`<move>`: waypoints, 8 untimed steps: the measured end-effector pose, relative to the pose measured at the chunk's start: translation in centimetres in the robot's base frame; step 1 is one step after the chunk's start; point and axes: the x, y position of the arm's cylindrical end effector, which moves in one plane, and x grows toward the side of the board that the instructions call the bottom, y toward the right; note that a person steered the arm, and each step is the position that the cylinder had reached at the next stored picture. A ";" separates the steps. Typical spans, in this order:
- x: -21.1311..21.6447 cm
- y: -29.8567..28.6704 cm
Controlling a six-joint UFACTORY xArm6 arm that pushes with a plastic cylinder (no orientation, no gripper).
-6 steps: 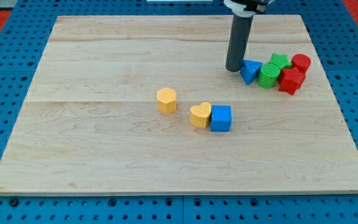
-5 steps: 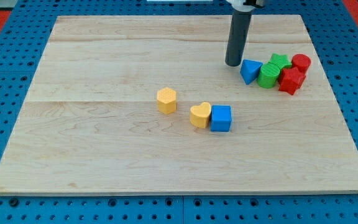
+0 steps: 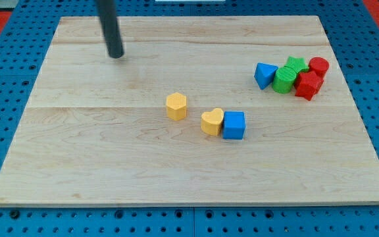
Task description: Move your arm towards the yellow hexagon
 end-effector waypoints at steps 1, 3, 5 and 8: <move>3.8 -2.1; 9.8 -1.9; 13.3 1.0; 16.1 4.8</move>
